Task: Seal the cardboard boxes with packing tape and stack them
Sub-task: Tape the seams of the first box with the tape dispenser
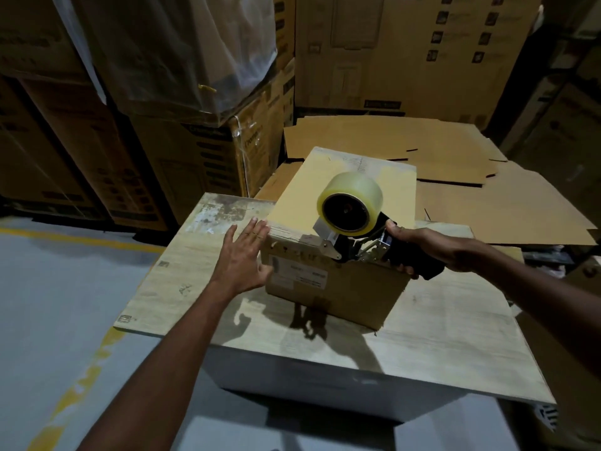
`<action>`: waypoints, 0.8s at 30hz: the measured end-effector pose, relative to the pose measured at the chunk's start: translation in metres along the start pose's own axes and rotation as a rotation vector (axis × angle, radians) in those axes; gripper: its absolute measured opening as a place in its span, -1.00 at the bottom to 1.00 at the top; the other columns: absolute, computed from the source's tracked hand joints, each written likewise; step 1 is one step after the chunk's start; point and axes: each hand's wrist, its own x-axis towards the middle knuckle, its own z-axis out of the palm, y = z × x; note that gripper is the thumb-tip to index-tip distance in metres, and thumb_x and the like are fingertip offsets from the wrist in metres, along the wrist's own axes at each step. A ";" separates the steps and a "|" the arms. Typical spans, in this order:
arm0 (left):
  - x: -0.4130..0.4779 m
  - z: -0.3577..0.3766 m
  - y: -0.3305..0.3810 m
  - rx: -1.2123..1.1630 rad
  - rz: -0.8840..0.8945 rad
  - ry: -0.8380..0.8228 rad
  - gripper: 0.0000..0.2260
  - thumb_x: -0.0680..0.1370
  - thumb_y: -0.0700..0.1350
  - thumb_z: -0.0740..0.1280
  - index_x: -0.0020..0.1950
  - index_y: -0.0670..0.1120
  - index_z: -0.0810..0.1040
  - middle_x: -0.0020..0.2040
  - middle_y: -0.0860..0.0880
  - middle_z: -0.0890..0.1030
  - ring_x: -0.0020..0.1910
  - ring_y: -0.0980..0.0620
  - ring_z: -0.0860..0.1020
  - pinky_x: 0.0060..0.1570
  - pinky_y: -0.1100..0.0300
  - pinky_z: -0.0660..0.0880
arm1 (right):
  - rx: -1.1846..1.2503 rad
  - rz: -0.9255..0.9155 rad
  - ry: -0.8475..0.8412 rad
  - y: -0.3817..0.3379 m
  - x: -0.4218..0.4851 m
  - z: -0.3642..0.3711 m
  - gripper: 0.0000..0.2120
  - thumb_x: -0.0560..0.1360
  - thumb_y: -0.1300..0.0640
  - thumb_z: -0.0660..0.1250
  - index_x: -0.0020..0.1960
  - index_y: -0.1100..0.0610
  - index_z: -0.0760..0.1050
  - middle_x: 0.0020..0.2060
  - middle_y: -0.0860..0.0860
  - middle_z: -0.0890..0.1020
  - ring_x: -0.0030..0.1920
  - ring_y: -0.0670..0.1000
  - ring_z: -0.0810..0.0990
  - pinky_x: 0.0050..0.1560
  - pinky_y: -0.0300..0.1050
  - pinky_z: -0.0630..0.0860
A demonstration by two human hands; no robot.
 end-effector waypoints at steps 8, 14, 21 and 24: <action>0.015 -0.007 0.056 -0.019 -0.040 -0.122 -0.16 0.44 0.16 0.19 0.66 -0.16 0.10 0.66 -0.12 0.12 0.65 -0.04 0.03 0.62 -0.08 -0.06 | -0.052 0.002 -0.046 -0.004 0.000 -0.006 -0.24 0.59 -0.41 0.08 0.04 0.29 0.62 -0.25 0.12 0.62 -0.28 0.07 0.59 -0.28 -0.10 0.53; 0.012 -0.005 0.054 -0.095 -0.103 -0.080 -0.18 0.40 0.08 0.29 0.64 -0.12 0.22 0.63 -0.08 0.23 0.64 -0.02 0.12 0.61 -0.10 0.03 | -0.025 -0.089 0.005 0.001 0.005 0.003 -0.24 0.61 -0.41 0.06 0.07 0.28 0.61 -0.23 0.12 0.59 -0.36 0.00 0.52 -0.35 -0.15 0.48; 0.011 -0.009 0.051 -0.094 -0.120 -0.112 -0.18 0.37 0.06 0.30 0.63 -0.09 0.24 0.63 -0.05 0.24 0.63 0.00 0.14 0.60 -0.15 0.04 | -0.033 -0.120 0.014 0.028 -0.011 -0.011 -0.29 0.61 -0.42 0.05 0.01 0.23 0.55 -0.29 0.08 0.56 -0.38 -0.01 0.49 -0.39 -0.18 0.45; 0.012 -0.010 0.053 -0.091 -0.129 -0.105 -0.16 0.35 0.06 0.31 0.63 -0.09 0.24 0.63 -0.06 0.25 0.63 -0.01 0.15 0.60 -0.16 0.03 | -0.031 -0.115 0.014 0.050 -0.019 -0.027 -0.20 0.59 -0.46 0.02 0.04 0.26 0.59 -0.25 0.10 0.54 -0.34 0.01 0.46 -0.40 -0.18 0.39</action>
